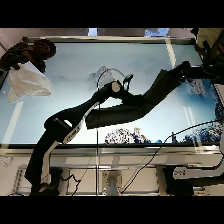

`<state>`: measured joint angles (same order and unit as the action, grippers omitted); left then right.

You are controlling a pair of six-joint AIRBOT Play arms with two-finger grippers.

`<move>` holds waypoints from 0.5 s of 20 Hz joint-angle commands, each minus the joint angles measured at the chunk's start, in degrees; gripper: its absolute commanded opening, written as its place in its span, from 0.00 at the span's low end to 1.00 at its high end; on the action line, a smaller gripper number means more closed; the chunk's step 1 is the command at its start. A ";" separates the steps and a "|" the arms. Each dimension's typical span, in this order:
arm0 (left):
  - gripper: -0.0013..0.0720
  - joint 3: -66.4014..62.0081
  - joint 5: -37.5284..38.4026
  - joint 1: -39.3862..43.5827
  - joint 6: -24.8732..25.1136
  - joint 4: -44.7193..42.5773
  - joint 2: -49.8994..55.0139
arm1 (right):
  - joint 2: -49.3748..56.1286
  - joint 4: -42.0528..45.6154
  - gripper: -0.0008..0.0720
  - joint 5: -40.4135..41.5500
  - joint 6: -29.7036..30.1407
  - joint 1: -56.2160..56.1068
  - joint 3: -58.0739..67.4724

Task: Fold the shirts.

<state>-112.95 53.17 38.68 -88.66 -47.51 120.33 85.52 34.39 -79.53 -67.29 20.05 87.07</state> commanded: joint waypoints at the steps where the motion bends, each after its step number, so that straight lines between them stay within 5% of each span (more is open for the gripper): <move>1: 0.42 -7.04 7.52 -4.33 -7.30 -19.98 -2.45 | -0.76 -1.46 0.04 -2.64 -0.90 -2.80 1.11; 5: 0.42 -7.04 24.79 -15.39 -13.81 -34.18 -7.45 | -0.72 2.45 0.04 -1.95 -1.97 -14.64 1.09; 10: 0.42 -7.04 28.76 -25.68 -13.33 -35.98 -13.70 | 1.38 9.22 0.04 5.14 -5.01 -34.25 1.03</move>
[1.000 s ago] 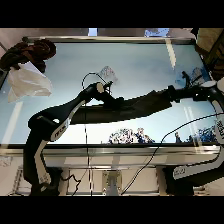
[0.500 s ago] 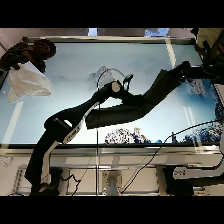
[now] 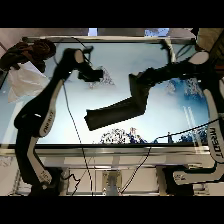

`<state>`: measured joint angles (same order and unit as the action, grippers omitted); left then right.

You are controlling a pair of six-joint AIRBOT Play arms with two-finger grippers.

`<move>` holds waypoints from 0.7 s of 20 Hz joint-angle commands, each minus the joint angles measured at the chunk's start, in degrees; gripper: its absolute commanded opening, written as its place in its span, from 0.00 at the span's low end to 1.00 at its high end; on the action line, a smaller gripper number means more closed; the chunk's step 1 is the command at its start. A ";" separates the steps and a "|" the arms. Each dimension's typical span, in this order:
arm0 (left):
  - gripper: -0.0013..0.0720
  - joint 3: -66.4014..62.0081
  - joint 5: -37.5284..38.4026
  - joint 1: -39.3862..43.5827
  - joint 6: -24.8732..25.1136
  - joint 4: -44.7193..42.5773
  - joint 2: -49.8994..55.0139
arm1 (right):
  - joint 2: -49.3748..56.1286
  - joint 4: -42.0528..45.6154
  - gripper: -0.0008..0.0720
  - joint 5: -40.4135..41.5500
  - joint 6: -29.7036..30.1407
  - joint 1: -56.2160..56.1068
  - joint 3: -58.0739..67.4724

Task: Fold the shirts.

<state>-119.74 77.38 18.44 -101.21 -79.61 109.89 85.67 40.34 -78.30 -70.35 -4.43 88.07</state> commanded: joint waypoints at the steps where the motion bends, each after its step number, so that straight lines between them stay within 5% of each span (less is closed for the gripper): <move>1: 0.42 -0.24 4.90 -6.64 -0.68 -4.61 -4.37 | 2.51 3.04 0.04 4.13 -1.95 -13.05 0.02; 9: 0.42 0.11 5.57 -9.60 2.78 -9.14 -8.48 | 14.03 -3.91 0.06 5.53 -4.90 -29.55 -0.04; 11: 0.42 1.60 5.68 -9.60 3.52 -9.14 -8.50 | 14.12 -4.72 0.51 4.70 -4.63 -31.45 0.04; 14: 0.42 4.04 5.70 -9.60 3.52 -9.05 -8.50 | 12.61 -5.79 0.54 0.37 -3.37 -29.77 0.11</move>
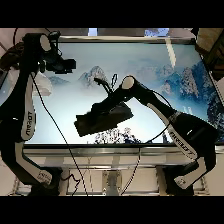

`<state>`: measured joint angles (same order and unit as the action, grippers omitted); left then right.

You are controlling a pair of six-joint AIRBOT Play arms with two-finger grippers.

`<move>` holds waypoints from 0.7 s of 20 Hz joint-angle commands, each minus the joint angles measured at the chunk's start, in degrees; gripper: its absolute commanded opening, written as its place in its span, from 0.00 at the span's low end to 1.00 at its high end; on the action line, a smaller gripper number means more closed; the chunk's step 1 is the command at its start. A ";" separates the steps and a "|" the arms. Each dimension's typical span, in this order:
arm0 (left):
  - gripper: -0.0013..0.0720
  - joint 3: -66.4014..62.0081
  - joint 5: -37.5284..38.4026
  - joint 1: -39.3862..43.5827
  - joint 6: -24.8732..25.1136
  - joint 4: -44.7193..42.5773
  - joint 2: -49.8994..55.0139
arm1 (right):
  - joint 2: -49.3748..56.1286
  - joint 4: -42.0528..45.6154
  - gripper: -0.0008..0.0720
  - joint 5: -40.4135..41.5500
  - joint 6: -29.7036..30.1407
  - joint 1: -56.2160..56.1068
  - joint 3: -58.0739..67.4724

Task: Fold the shirts.

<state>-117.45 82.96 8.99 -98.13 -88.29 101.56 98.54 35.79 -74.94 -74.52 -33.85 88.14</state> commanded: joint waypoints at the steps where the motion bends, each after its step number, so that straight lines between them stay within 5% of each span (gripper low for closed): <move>1: 0.42 1.88 0.31 -0.15 0.44 -0.24 -0.17 | -0.85 -0.96 0.54 -3.61 0.79 1.44 0.04; 6: 0.42 1.88 1.55 -0.11 0.44 0.48 -0.17 | -2.08 11.30 0.54 -4.24 -2.78 16.24 -0.13; 8: 0.42 1.88 1.07 -0.11 0.44 2.43 -0.17 | -1.86 18.01 0.65 -5.46 -5.68 22.08 -0.15; 14: 0.42 1.86 -5.18 -0.09 0.13 12.20 -0.17 | 3.91 19.54 0.66 -9.84 -5.46 30.47 -0.15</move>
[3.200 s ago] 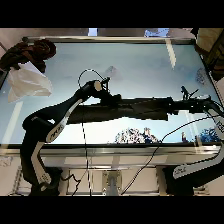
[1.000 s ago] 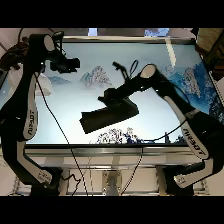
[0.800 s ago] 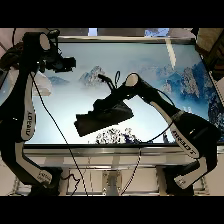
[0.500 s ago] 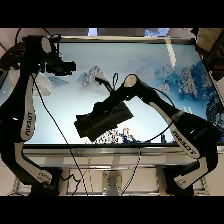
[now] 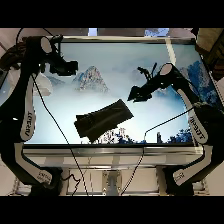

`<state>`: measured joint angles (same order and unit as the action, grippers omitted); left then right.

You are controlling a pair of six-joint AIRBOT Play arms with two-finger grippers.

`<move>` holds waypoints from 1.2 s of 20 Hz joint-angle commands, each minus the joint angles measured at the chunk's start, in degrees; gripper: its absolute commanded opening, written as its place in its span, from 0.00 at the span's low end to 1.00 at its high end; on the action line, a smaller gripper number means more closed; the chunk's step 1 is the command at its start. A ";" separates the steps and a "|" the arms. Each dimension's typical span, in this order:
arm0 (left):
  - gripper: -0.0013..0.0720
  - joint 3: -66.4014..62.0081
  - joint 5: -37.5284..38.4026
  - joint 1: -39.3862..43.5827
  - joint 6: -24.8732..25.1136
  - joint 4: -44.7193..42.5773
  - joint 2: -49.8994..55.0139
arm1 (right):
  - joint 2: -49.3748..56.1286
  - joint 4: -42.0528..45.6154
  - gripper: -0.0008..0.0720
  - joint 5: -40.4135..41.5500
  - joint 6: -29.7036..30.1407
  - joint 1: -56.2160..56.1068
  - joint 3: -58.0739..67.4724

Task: Fold the shirts.

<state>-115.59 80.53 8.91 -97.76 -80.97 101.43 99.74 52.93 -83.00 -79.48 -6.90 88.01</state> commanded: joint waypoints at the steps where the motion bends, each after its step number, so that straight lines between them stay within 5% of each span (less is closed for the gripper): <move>1: 0.42 0.00 -2.89 0.00 -0.24 5.11 -0.04 | 4.42 2.34 0.66 -1.97 -0.15 3.65 -0.02; 16: 0.42 0.00 -2.82 -0.02 0.09 4.90 -0.35 | 17.38 -22.99 0.66 -1.36 4.31 -0.04 0.04; 17: 0.42 0.00 -2.69 -0.02 0.09 4.92 -0.35 | 17.38 -22.86 0.62 -1.40 4.28 -0.61 0.04; 18: 0.42 0.00 -2.54 -0.02 0.11 4.90 -0.35 | 17.38 -23.17 0.46 -1.84 4.33 -1.11 0.04; 19: 0.42 0.00 -2.40 -0.02 0.20 4.90 -0.35 | 17.35 -23.93 0.16 -2.27 4.39 -1.36 0.04; 20: 0.42 0.00 -2.25 -0.02 0.31 4.90 -0.35 | 17.31 -25.29 0.04 -2.84 4.85 -1.40 0.07; 24: 0.42 0.00 -1.68 -0.02 0.28 4.94 -0.35 | 13.81 -20.61 0.04 1.57 5.73 0.55 2.80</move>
<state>-115.59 78.35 8.91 -97.56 -76.05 101.12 115.59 29.08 -84.68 -74.30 -7.38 89.10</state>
